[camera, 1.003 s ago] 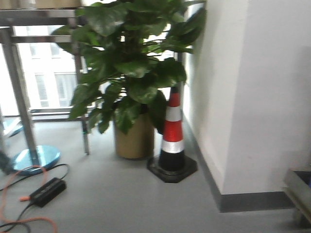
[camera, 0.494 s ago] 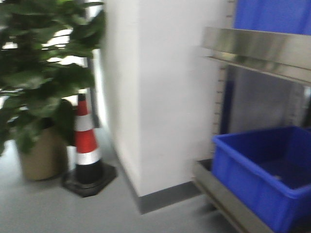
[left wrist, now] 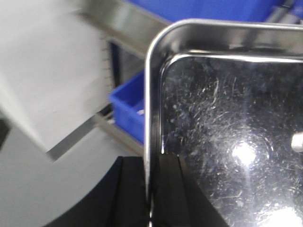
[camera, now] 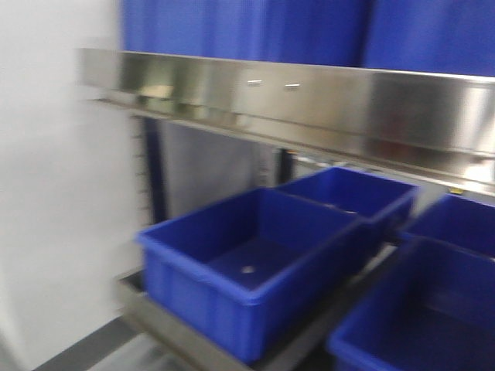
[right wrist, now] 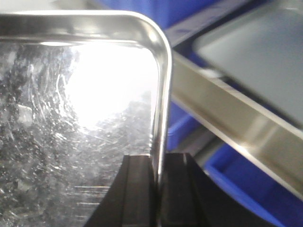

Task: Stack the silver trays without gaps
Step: 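Turn and drive to the other shelf holding the tray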

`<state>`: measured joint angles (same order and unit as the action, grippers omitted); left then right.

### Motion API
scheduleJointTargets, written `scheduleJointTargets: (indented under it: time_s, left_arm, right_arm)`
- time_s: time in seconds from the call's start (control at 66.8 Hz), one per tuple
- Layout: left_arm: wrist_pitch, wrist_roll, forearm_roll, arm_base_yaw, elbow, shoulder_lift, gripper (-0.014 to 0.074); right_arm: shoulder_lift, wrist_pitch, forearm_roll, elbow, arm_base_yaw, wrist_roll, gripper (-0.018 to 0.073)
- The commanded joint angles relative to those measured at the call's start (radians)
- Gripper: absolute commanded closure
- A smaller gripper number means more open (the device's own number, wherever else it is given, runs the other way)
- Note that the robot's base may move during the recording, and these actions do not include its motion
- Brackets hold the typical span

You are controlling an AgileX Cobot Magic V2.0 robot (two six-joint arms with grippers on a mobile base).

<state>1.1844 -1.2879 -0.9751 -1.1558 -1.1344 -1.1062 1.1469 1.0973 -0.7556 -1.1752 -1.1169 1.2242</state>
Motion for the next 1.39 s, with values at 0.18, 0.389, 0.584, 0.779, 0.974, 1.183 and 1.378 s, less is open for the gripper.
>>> scheduleJointTargets:
  time_s: [0.18,0.389,0.584,0.779,0.974,1.183,1.378]
  left_arm:
    - [-0.103,0.0,-0.001,-0.007,-0.003,-0.008,0.0613]
    - [-0.103,0.0,-0.001,-0.007,-0.003,-0.008,0.0613]
    - [-0.103,0.0,-0.001,-0.007,-0.003,-0.008,0.0613]
    - [-0.103,0.0,-0.001,-0.007,-0.003,-0.008,0.0613]
    - [-0.103,0.0,-0.001,-0.007,-0.003,-0.008,0.0613]
    - [-0.103,0.0,-0.001,-0.007,-0.003,-0.008,0.0613]
    - [-0.103,0.0,-0.001,-0.007,-0.003,-0.008,0.0613]
  right_arm:
    - [-0.004,-0.148,-0.011,-0.008,-0.009,-0.005,0.0565]
    - [-0.004,-0.148,-0.011,-0.008,-0.009,-0.005,0.0565]
    - [-0.004,-0.148,-0.011,-0.008,-0.009,-0.005,0.0565]
    - [-0.004,-0.148,-0.011,-0.008,-0.009,-0.005,0.0565]
    - [-0.004,-0.148,-0.011,-0.008,-0.009,-0.005,0.0565]
    - [-0.004,-0.148,-0.011,-0.008,-0.009,-0.005,0.0565]
    - [-0.004,-0.148,-0.011,-0.008,-0.009,-0.005,0.0565]
